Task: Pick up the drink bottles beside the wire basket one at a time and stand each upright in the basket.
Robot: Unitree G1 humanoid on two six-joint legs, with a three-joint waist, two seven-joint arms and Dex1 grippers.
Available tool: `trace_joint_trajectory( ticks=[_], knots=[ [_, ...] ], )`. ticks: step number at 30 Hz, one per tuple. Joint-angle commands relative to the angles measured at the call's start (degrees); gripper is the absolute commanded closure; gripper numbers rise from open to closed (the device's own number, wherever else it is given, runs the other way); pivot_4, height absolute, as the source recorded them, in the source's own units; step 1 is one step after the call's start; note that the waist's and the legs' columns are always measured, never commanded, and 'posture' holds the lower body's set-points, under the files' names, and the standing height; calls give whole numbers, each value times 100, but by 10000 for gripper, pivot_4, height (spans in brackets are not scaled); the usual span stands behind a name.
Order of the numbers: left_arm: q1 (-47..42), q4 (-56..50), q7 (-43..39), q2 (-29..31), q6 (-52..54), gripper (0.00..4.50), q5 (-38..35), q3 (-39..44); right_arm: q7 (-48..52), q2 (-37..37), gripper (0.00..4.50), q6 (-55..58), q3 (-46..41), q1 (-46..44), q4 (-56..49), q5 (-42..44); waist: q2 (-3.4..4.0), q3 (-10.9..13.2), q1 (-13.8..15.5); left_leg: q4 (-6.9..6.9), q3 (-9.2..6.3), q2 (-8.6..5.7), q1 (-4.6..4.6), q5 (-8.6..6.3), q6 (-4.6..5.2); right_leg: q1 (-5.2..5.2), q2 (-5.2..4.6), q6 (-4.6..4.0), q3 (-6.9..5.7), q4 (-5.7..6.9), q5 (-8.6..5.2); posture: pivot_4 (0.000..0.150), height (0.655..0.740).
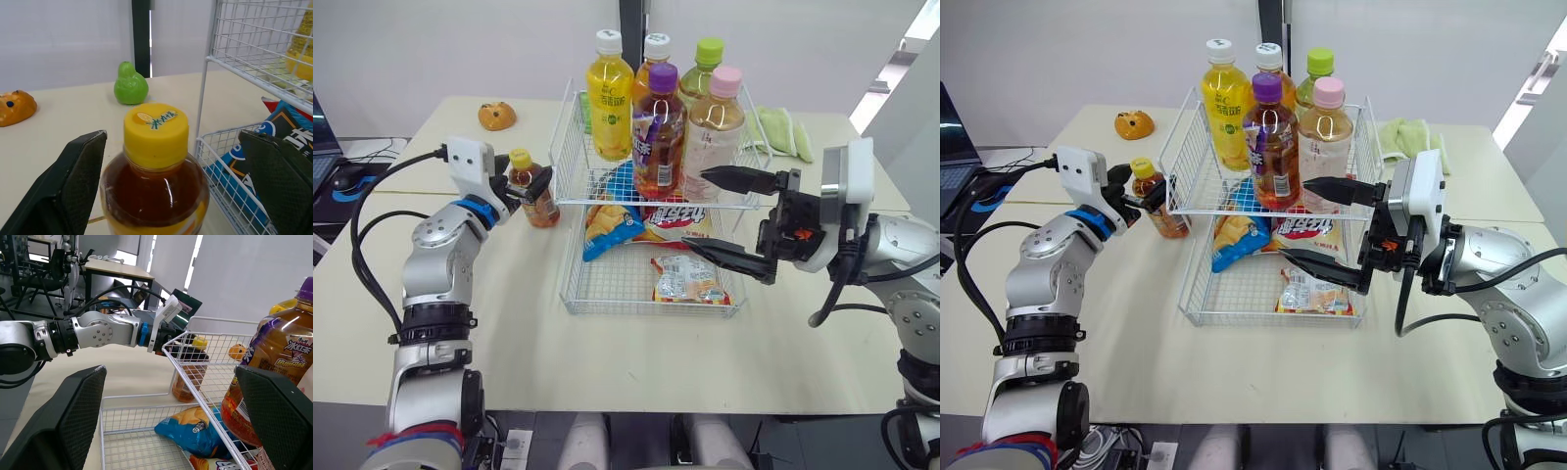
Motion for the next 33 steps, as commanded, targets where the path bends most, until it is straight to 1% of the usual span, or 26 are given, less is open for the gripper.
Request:
trace_joint_trajectory(
  ticks=[1,12,16,17,19,22,23,30,33],
  knots=[
    [-284,155,42,-38,-272,334,90,22,-72,-62,0,-9,-186,12,-221,101,0,0,0,0,0,0,0,0,0,0,0,0,0,0,0,1500,7400],
    [-566,780,-103,-63,-533,334,343,-126,-130,-104,0,50,-231,3,-268,153,0,0,0,0,0,0,0,0,0,0,0,0,-1,1,0,1500,7400],
    [-592,853,-154,-82,-634,8504,373,-141,-143,-125,0,63,-236,14,-276,169,0,0,-1,0,0,0,-1,0,0,0,0,0,-1,1,0,1500,7400],
    [-599,868,-165,-74,-654,12233,394,-155,-145,-129,0,65,-236,19,-279,171,0,0,-1,0,0,0,-1,0,0,0,0,0,-1,1,0,1500,7400],
    [-616,892,-161,-81,-648,17951,401,-150,-147,-134,0,67,-236,20,-278,175,0,0,-1,0,0,0,0,0,0,0,0,0,-1,1,0,1500,7400],
    [-634,957,-157,-67,-612,28106,426,-156,-156,-139,0,65,-230,12,-273,186,0,0,-1,0,0,-1,0,0,0,0,0,0,-1,1,0,1500,7400],
    [-634,976,-157,-62,-606,30862,421,-144,-160,-140,0,64,-230,11,-275,188,0,0,-1,0,0,-1,0,0,0,0,0,0,-1,1,0,1500,7400],
    [-562,926,-171,24,-598,31216,398,-59,-174,-146,0,57,-227,16,-283,195,0,0,-2,0,0,-1,0,0,0,0,0,0,0,1,0,1500,7400],
    [-462,776,-217,166,-538,31216,355,28,-188,-142,0,51,-226,32,-305,189,0,0,-2,0,0,-1,0,0,0,0,0,0,0,1,0,1500,7400]
  ],
)
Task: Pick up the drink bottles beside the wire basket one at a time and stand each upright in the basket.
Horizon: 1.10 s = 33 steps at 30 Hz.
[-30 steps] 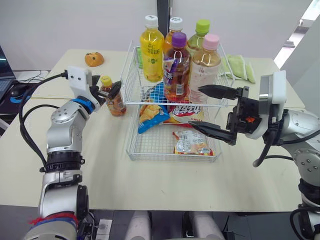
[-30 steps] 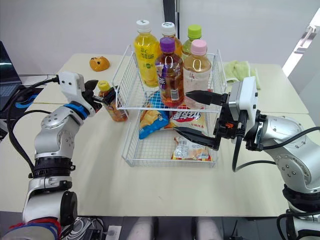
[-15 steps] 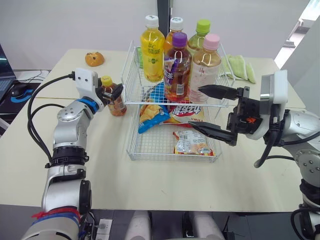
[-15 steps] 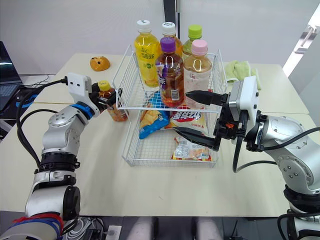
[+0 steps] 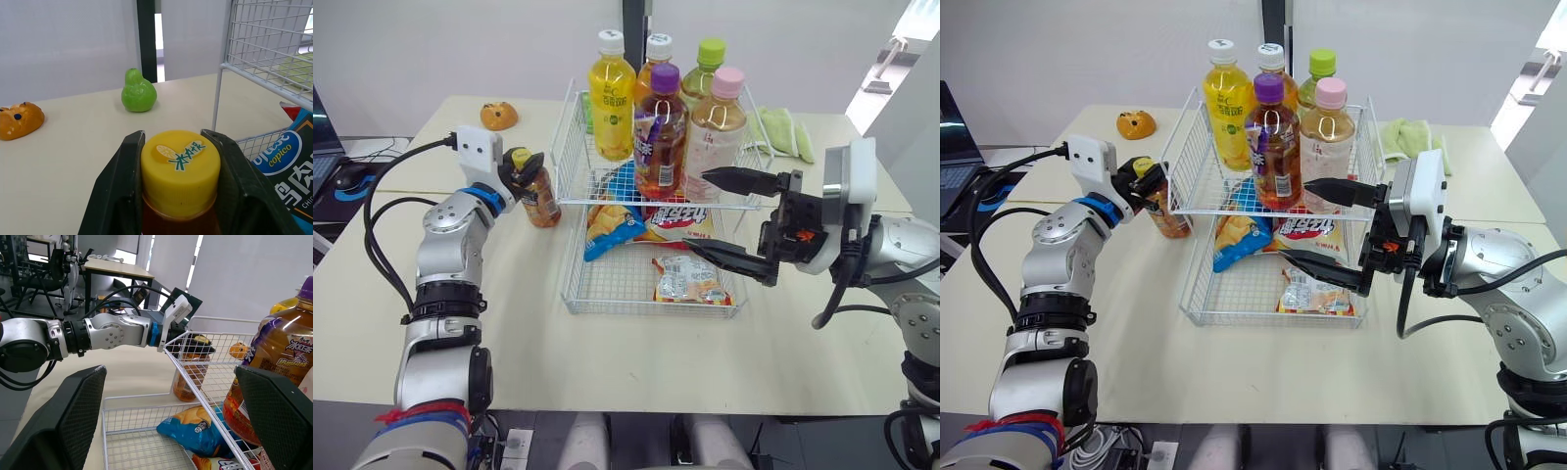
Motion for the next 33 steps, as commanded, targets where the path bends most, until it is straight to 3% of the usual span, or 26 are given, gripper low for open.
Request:
trace_joint_trajectory(
  ticks=[1,9,16,21,27,33],
  knots=[
    [114,-357,-100,299,117,31216,-94,201,-66,-59,0,-59,-181,15,-209,34,0,0,-16,-1,0,0,0,0,0,0,0,0,0,0,0,1500,7400],
    [572,-1477,-664,1180,848,31216,-532,542,-183,-24,0,-85,-232,72,-252,47,0,1,-170,-9,-1,5,0,0,0,-6,2,-1,0,2,0,1500,7400],
    [483,-2244,-1566,1927,1815,31216,-1286,715,-604,6,0,-103,-436,250,-387,-10,-1,2,-71,-5,-4,0,-8,0,0,-5,-3,0,-5,-2,-1,1500,7400],
    [51,-2150,-2423,2460,2368,31216,-1775,737,-825,-34,0,-110,-568,394,-525,-24,-1,2,-27,-2,-3,1,-7,0,0,-4,-1,1,-4,-6,-1,1500,7400],
    [-1109,-1554,-3419,3247,3370,31216,-2379,734,-1067,-71,0,-58,-726,649,-776,63,1,5,-45,-8,-4,5,-12,0,0,-9,7,1,-5,-11,-2,1500,7400],
    [-2185,-1226,-3857,3321,3816,31216,-2562,479,-1025,-60,0,-101,-633,619,-714,75,1,5,-45,-5,-3,4,-11,0,0,-8,6,25,-6,-10,-17,1500,7400]
  ],
)
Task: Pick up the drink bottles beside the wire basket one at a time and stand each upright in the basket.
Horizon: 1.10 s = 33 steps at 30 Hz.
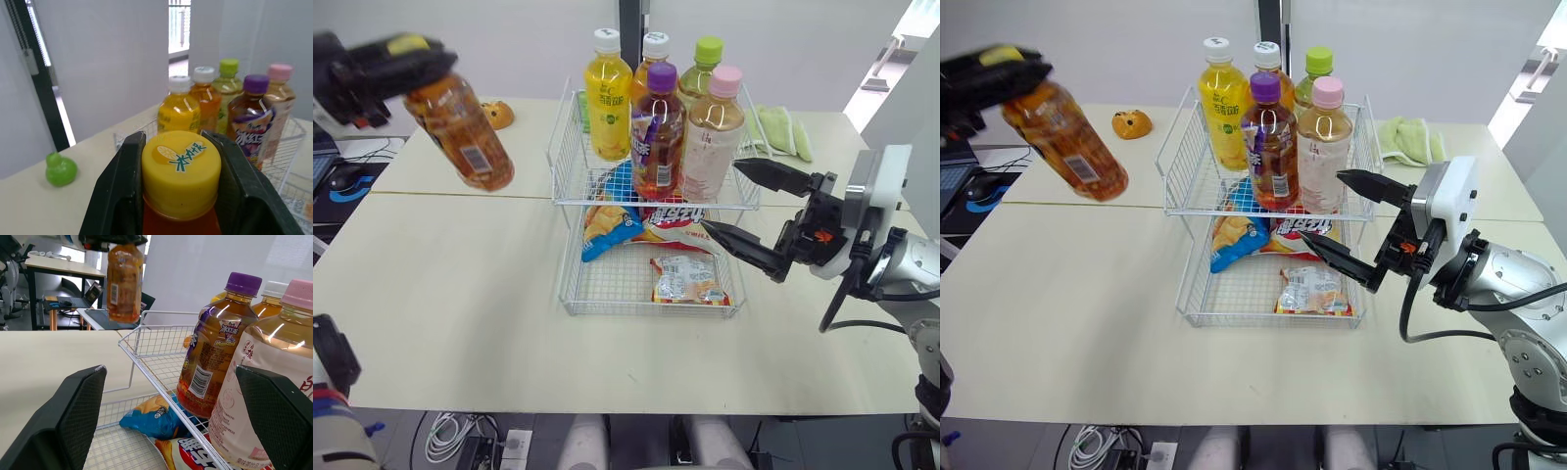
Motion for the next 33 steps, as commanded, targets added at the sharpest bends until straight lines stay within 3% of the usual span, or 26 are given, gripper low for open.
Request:
trace_joint_trajectory(
  ticks=[1,18,33],
  knots=[
    [-720,81,-200,38,160,31216,-213,-28,60,-33,0,-109,-71,-98,-76,52,0,0,7,1,-1,0,0,0,0,0,0,0,0,0,0,1500,7400],
    [-1875,419,-403,-1463,-52,31216,-10,-649,-138,-59,0,-83,-60,-118,-237,-18,2,1,4,5,0,0,-3,0,0,-1,0,0,3,4,0,1500,7400],
    [-1525,1160,-829,-2256,-1728,31216,1159,-1378,-459,-199,0,30,-138,4,-489,96,3,2,-4,5,1,-3,-4,0,0,-2,0,-25,5,7,14,1500,7400]
  ],
)
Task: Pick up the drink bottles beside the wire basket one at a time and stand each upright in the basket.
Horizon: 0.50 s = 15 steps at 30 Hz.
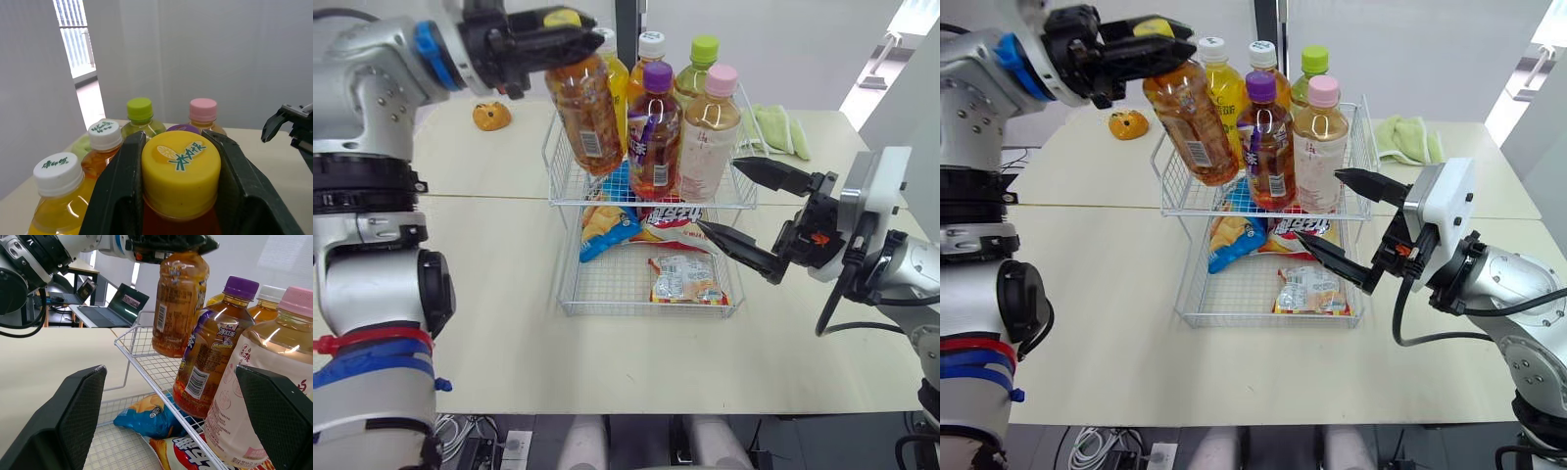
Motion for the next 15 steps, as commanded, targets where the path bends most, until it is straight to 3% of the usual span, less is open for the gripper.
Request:
trace_joint_trajectory(
  ticks=[1,15],
  knots=[
    [-85,47,-137,-47,-518,31216,206,-5,-78,-75,0,-9,-220,2,-191,95,0,0,1,0,0,0,-1,0,0,0,0,0,-1,0,0,1500,7400],
    [-99,497,-257,-329,-867,31216,436,30,-187,-102,0,7,-276,153,-293,152,0,0,-13,4,-1,-1,-1,0,0,0,0,0,-1,3,0,1500,7400]
  ],
)
